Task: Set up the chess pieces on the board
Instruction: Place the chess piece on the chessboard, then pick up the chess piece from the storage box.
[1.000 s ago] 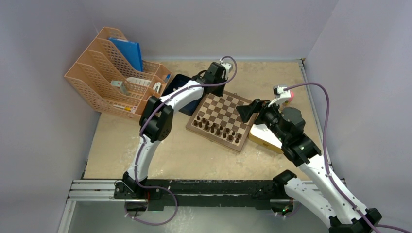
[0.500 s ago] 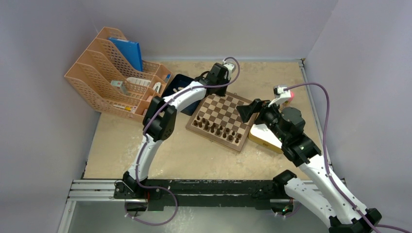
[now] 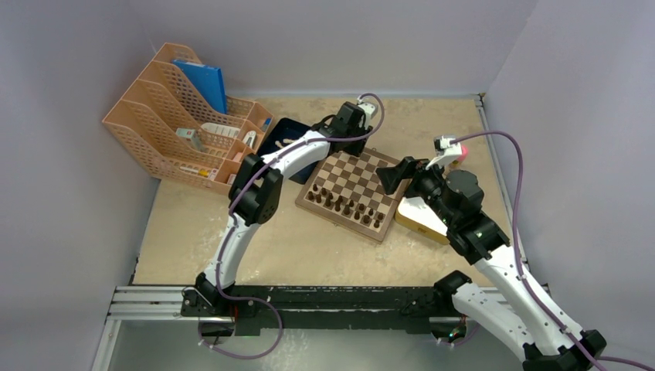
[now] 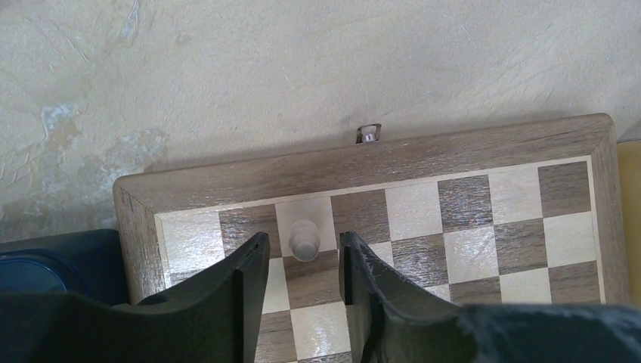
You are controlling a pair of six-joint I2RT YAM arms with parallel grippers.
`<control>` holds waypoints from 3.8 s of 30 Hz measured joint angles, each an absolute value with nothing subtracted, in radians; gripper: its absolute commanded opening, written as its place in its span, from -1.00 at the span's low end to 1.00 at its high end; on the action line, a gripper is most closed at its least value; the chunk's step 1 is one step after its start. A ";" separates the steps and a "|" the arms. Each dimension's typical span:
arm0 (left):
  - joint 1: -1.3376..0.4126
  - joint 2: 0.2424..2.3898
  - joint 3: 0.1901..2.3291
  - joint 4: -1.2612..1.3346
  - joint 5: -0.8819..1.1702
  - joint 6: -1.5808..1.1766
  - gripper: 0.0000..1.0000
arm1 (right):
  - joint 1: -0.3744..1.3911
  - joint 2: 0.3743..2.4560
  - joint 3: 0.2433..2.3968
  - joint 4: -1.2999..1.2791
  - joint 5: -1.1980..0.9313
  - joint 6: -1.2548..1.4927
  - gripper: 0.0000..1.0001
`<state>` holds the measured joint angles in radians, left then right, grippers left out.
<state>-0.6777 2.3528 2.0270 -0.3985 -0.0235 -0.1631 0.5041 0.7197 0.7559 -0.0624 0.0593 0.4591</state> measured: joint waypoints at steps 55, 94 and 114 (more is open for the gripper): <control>-0.354 2.075 1.773 -0.619 -0.216 -0.271 -0.38 | 0.504 0.725 0.747 -0.039 0.010 0.466 0.88; -0.336 2.160 1.756 -0.630 -0.155 -0.279 -0.78 | 0.504 0.722 0.745 -0.039 0.012 0.460 0.88; -0.364 1.944 1.771 -0.720 -0.123 -0.270 -0.81 | 0.504 0.701 0.745 -0.064 0.032 0.461 0.87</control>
<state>-0.3641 1.9442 1.7710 -0.7204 -0.1226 -0.2695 0.5041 0.7013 0.7452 -0.0639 0.0319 0.4606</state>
